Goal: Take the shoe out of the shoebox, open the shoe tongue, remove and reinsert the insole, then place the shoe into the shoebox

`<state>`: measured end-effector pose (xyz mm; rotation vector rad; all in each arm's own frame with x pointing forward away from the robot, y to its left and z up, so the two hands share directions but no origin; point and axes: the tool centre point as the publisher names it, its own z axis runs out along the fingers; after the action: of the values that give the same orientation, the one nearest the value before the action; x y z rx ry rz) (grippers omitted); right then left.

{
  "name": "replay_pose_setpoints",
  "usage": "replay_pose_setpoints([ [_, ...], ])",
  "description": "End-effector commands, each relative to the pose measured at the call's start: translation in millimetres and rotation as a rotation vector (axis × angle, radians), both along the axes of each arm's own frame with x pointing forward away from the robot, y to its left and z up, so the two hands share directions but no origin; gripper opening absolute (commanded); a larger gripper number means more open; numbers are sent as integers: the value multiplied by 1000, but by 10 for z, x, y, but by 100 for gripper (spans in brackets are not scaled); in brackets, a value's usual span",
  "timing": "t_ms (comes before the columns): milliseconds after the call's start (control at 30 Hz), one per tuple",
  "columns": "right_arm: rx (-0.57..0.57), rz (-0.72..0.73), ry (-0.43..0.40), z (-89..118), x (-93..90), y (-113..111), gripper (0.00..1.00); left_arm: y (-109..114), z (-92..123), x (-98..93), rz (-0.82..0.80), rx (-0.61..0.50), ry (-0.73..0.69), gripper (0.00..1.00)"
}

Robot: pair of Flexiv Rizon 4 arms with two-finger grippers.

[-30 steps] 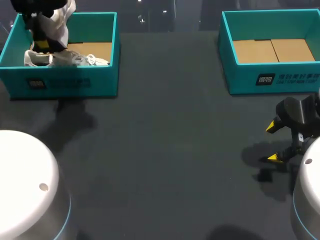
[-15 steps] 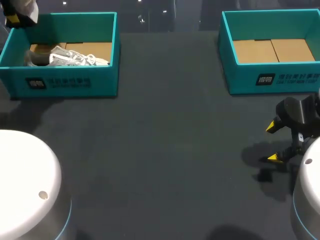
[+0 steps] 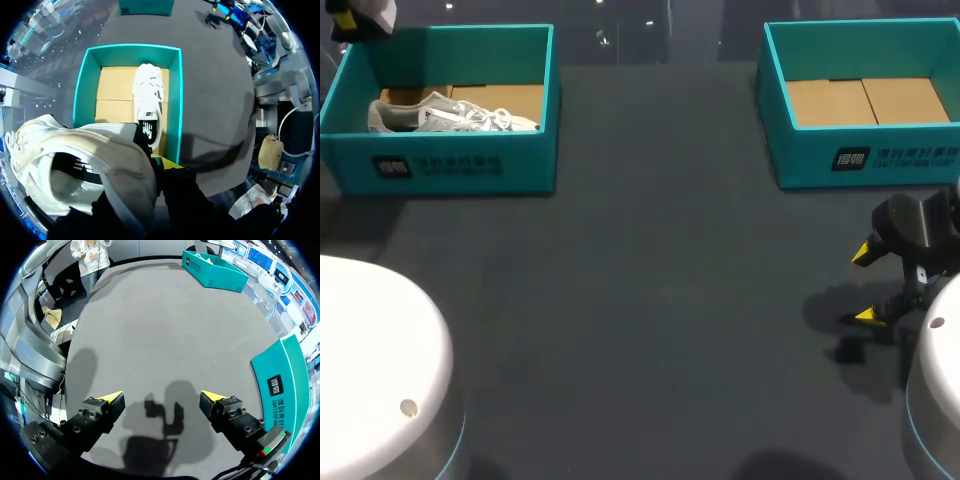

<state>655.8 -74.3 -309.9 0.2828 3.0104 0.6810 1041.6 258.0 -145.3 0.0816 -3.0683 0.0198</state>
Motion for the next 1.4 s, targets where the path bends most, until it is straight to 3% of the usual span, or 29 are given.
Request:
replay_pose_setpoints([
  [33,-4,-2,-2,2,-18,6,100,163,-46,284,-32,-11,54,0],
  [167,-4,-2,-2,2,-18,6,100,327,-122,503,-108,18,49,0],
  [267,-4,-2,-2,2,-18,6,100,457,-160,585,-261,13,67,0],
  [400,-4,-2,-2,2,-18,6,100,698,-209,571,-727,42,-21,0],
  [833,-4,-2,-2,2,-18,6,100,698,-209,571,-727,42,-21,0],
  [967,-4,-2,-2,2,-18,6,100,753,-231,653,-999,71,-64,0],
  [1033,-4,-2,-2,2,-18,6,100,842,-280,703,-1226,79,-50,0],
  [1067,-4,-2,-2,2,-18,6,100,872,-312,787,-1163,158,-75,0],
  [1400,-4,-2,-2,2,-18,6,100,872,-312,787,-1163,158,-75,0],
])
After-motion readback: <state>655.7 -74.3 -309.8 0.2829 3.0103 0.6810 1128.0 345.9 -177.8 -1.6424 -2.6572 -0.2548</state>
